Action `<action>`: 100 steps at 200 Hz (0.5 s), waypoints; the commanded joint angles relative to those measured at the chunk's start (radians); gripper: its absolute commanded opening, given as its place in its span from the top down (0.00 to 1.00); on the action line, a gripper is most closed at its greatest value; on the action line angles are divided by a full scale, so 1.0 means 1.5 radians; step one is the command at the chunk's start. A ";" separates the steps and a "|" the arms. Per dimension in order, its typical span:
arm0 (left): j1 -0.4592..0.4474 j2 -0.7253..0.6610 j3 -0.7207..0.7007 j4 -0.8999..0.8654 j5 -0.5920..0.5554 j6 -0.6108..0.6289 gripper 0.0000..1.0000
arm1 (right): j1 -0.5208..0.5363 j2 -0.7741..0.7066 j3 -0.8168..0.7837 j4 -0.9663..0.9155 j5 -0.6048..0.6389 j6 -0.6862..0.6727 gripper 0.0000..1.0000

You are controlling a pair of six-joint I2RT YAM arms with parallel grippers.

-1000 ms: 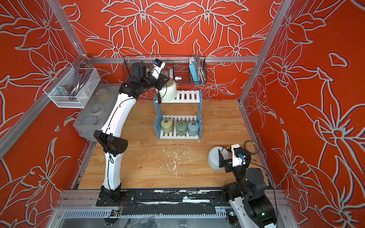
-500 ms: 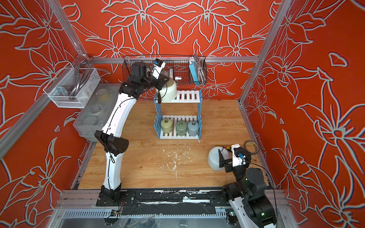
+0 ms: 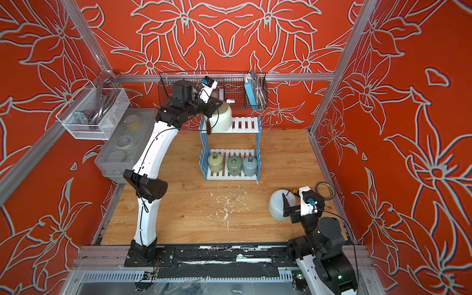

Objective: Remove the tea canisters from the shelf
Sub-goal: Pick up the tea canister from the shelf.

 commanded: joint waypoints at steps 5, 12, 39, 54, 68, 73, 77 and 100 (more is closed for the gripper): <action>-0.010 -0.116 0.006 0.116 0.044 -0.004 1.00 | -0.008 -0.005 -0.002 0.001 -0.011 -0.008 0.01; -0.011 -0.133 -0.024 0.120 0.053 -0.008 1.00 | -0.008 -0.004 0.000 0.000 -0.011 -0.007 0.01; -0.013 -0.202 -0.125 0.161 0.094 -0.051 1.00 | -0.010 -0.005 -0.004 0.004 -0.006 -0.005 0.01; -0.018 -0.229 -0.150 0.158 0.118 -0.060 1.00 | -0.010 -0.005 -0.003 0.003 -0.011 -0.008 0.01; -0.021 -0.256 -0.183 0.170 0.134 -0.071 1.00 | -0.010 -0.005 -0.003 0.003 -0.008 -0.006 0.01; -0.022 -0.268 -0.199 0.179 0.140 -0.074 1.00 | -0.011 -0.005 -0.003 0.003 -0.006 -0.006 0.01; -0.022 -0.279 -0.214 0.188 0.145 -0.076 1.00 | -0.010 -0.005 -0.003 0.005 -0.006 -0.006 0.01; -0.027 -0.342 -0.314 0.241 0.170 -0.074 1.00 | -0.011 -0.005 -0.005 0.007 -0.008 -0.008 0.01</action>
